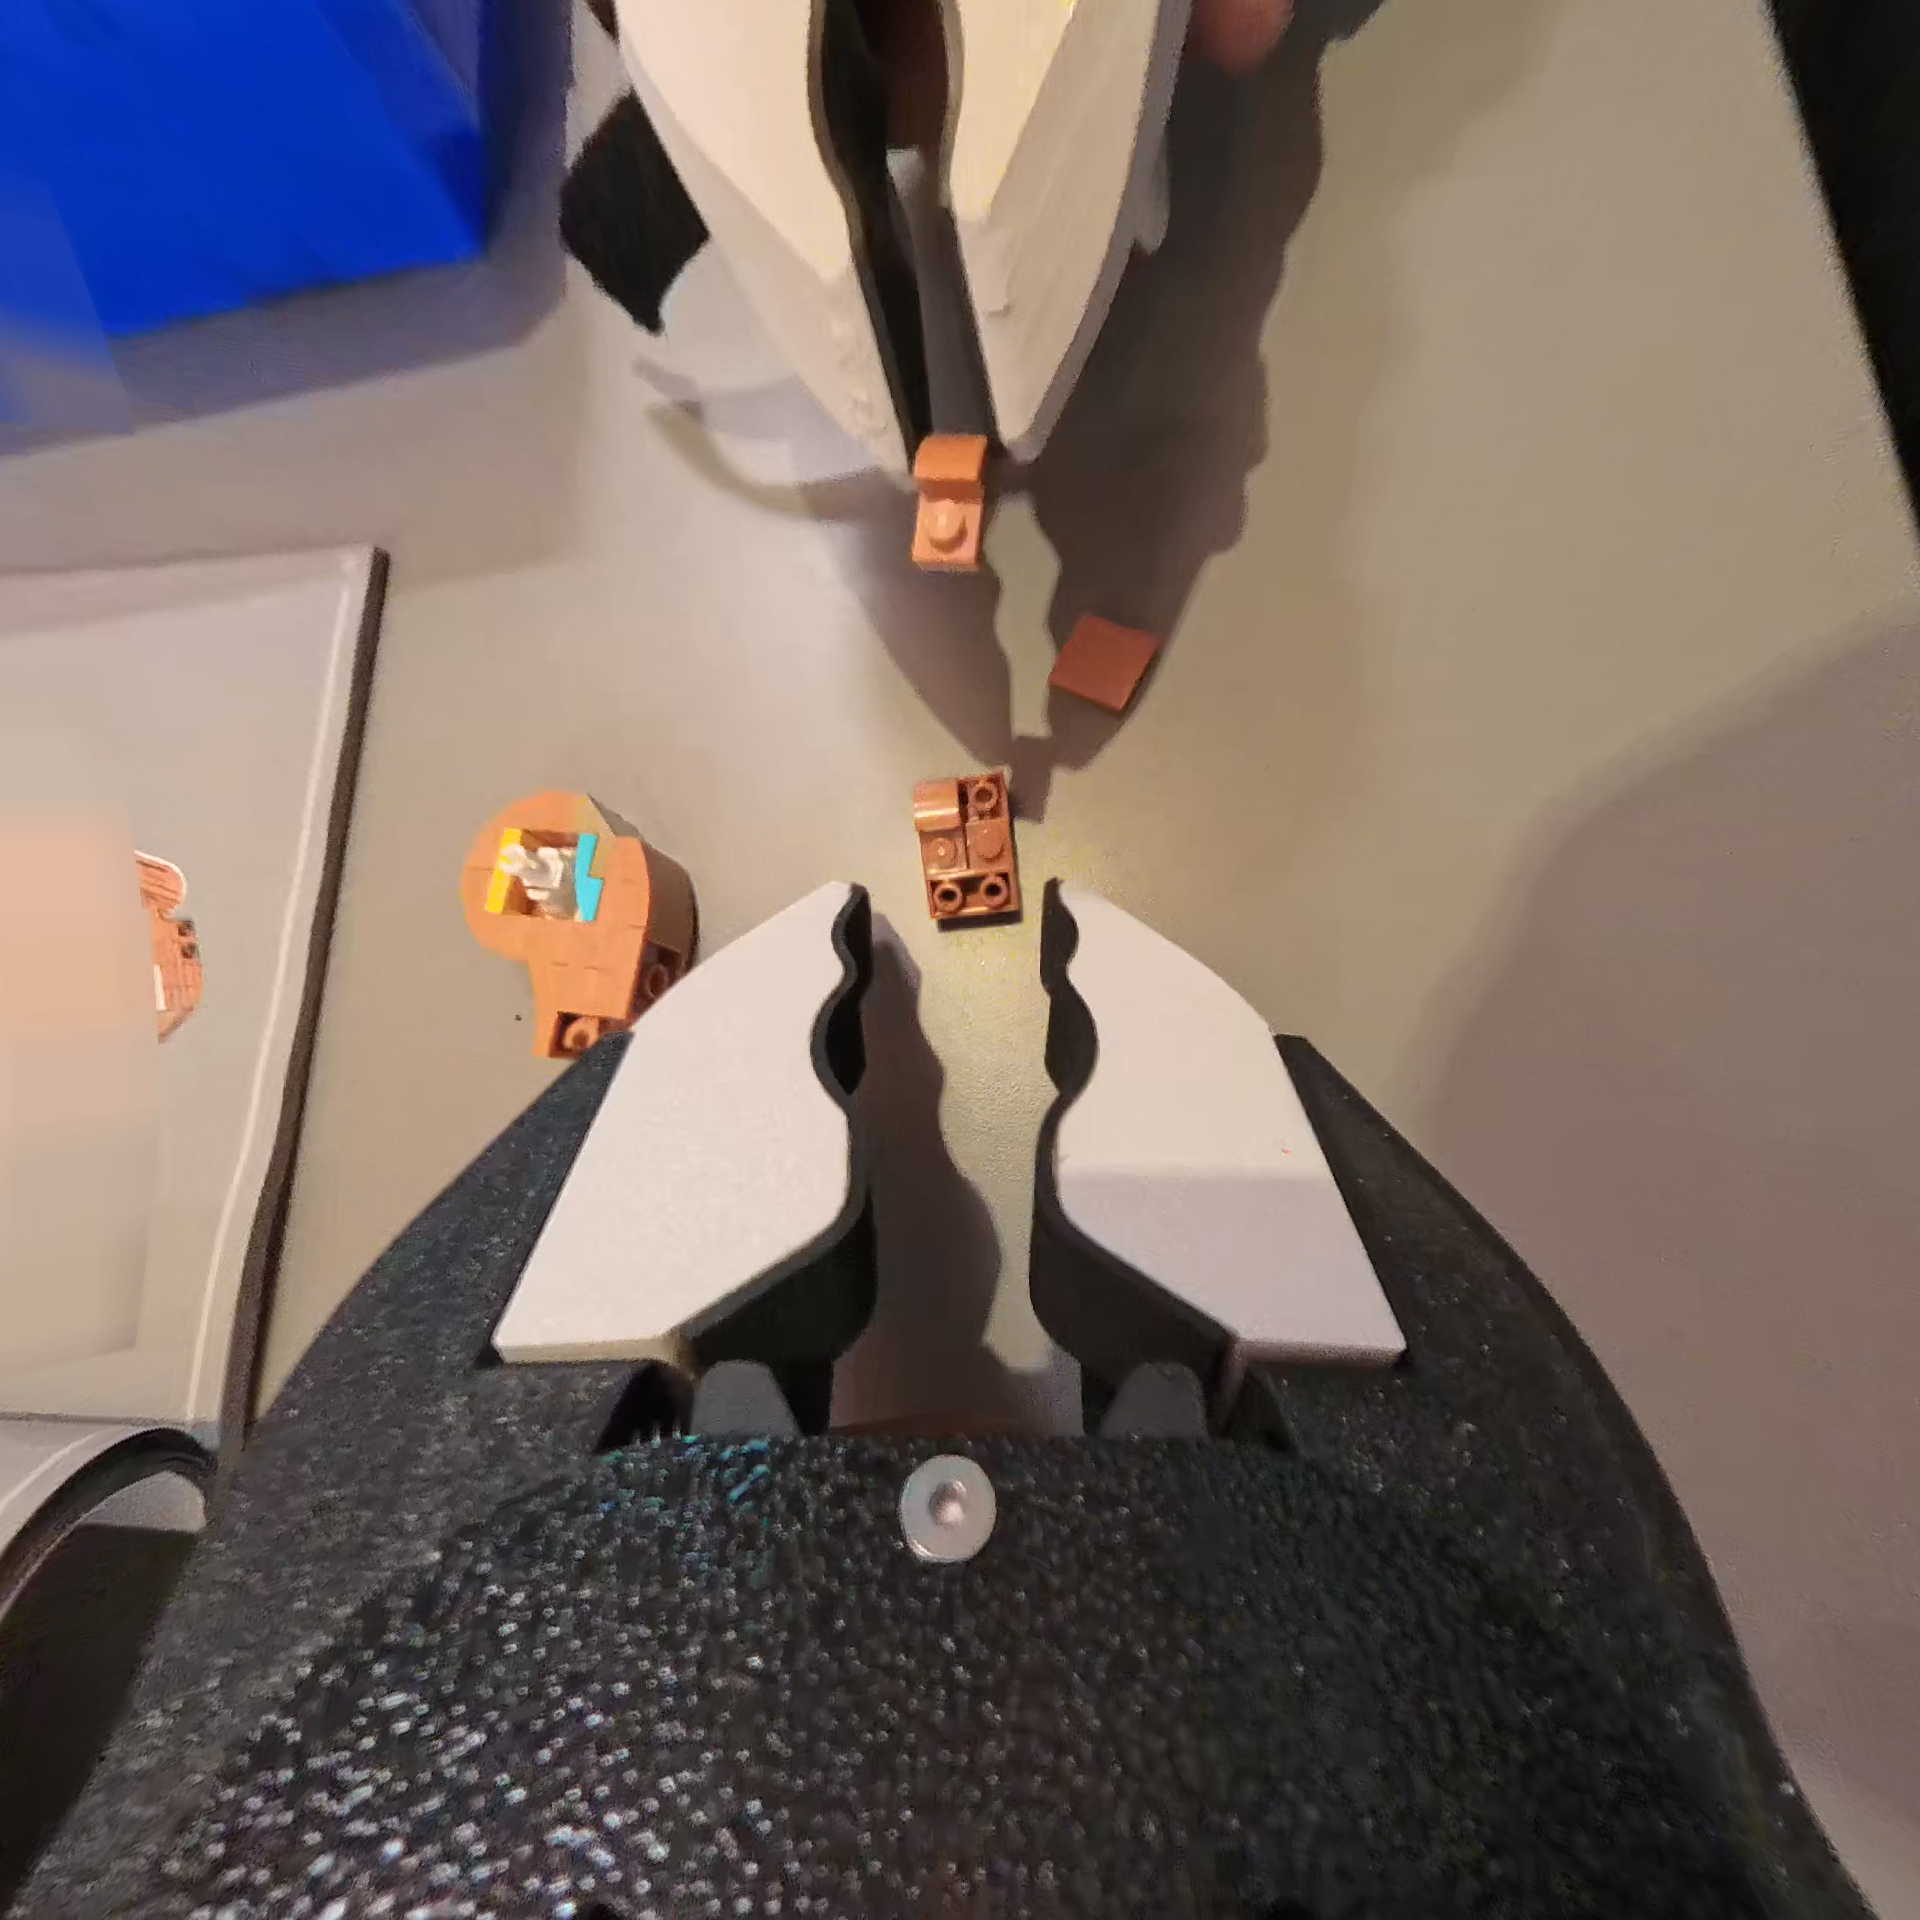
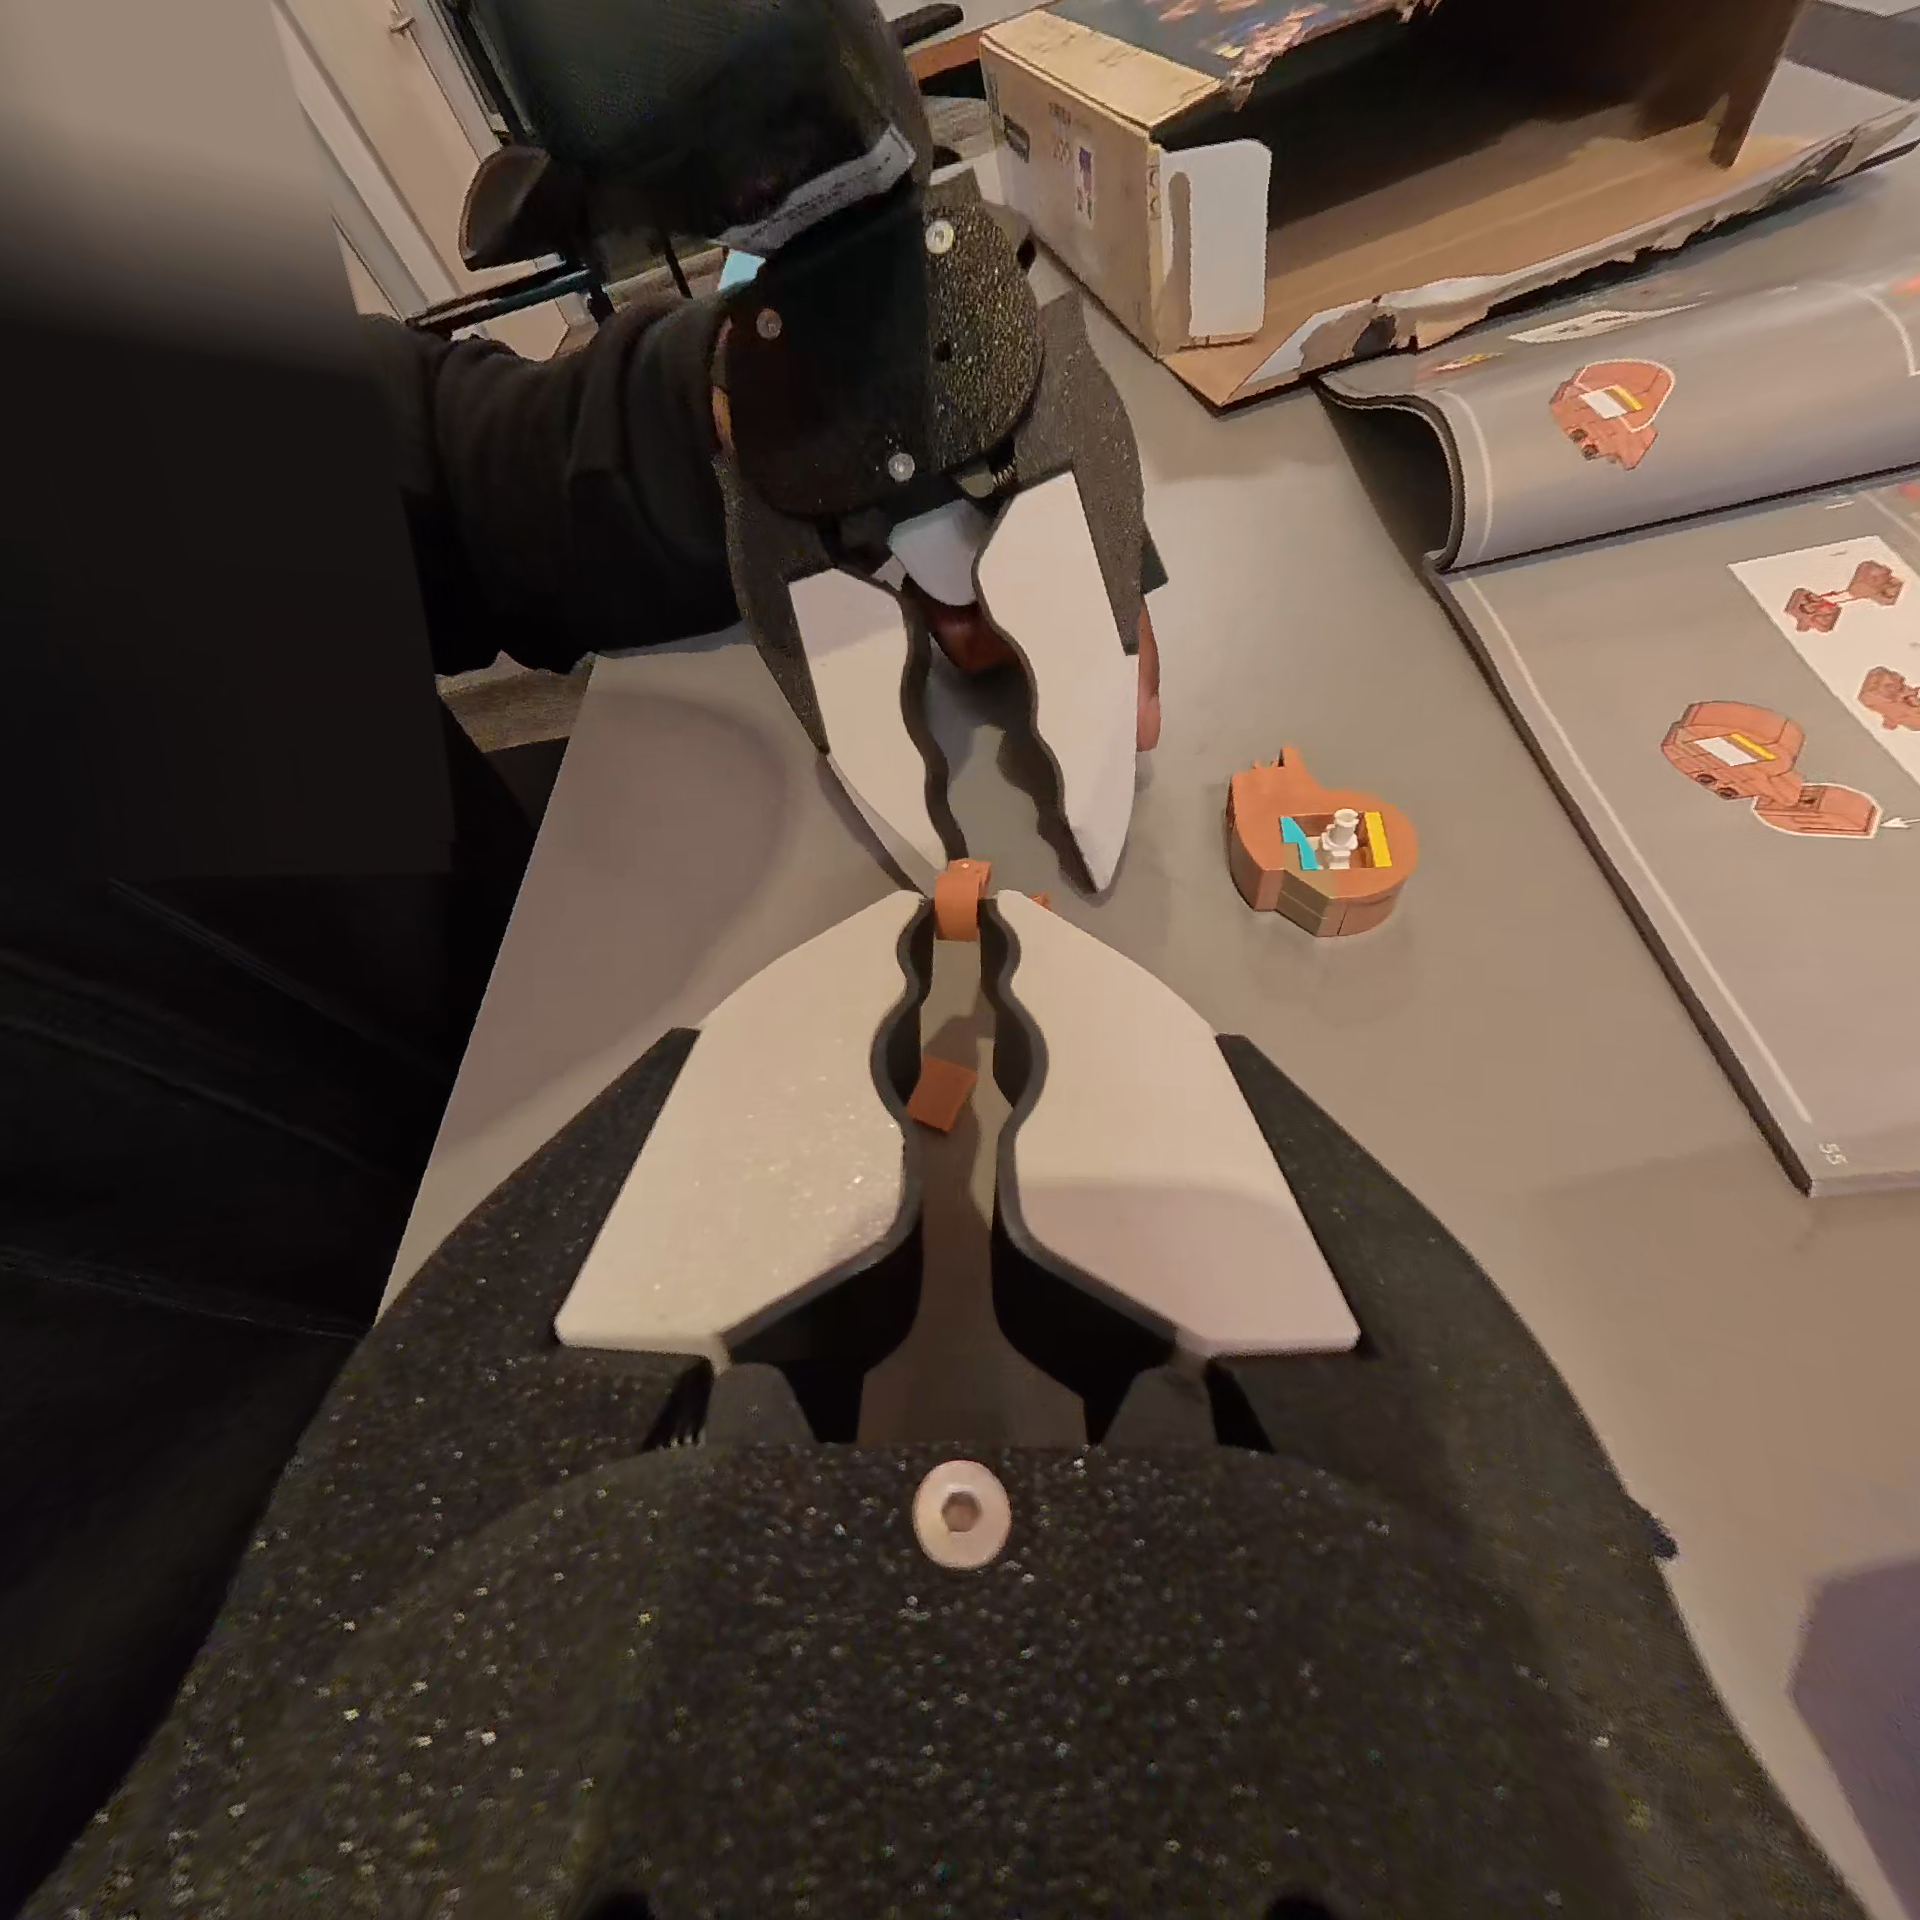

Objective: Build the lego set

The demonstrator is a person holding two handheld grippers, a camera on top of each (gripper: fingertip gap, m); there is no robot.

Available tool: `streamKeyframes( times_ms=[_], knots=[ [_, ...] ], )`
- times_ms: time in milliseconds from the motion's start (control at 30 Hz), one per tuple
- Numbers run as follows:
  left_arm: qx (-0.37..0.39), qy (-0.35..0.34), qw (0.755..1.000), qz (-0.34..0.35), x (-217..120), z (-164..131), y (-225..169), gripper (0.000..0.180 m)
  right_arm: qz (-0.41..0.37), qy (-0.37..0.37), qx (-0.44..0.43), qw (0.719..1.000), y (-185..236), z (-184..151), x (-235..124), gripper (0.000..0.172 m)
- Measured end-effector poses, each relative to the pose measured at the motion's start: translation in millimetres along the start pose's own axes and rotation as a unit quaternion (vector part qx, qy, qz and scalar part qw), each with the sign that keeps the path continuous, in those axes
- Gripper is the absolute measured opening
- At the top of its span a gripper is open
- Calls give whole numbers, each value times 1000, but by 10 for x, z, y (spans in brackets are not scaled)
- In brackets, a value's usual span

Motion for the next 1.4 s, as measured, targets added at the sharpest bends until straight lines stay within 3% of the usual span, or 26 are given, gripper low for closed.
streamKeyframes(
  times_ms=[100, 167, 400, 667, 1400],
  knots=[
    [-10, -2, 1000, -6, 29, 14, -10, 28, 6, 8, -2, 1000, 16, -17, 33, 8],
    [-15, 1, 1000, -15, 48, 28, -29, 17, 8, 15, -7, 1000, 29, -26, 60, 8],
    [-5, 1, 1000, -17, 113, 105, -108, 16, 14, 54, -36, 998, 89, -67, 140, 8],
    [-49, -7, 999, -13, 102, 133, -74, 16, -10, 108, -38, 993, 83, -131, 208, 8],
    [-78, -17, 996, -42, 93, 149, -85, 16, -48, 137, -62, 987, 73, -161, 251, 8]
  ],
)
Point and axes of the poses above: each gripper's, where its closed fingertips meet, x out along the fingers, z out of its top, y = z × x across the jaws, the point moved 7 cm from there along -x, back along the fingers, and after that the axes turned 4 degrees about -x, right-handed, at the moved point
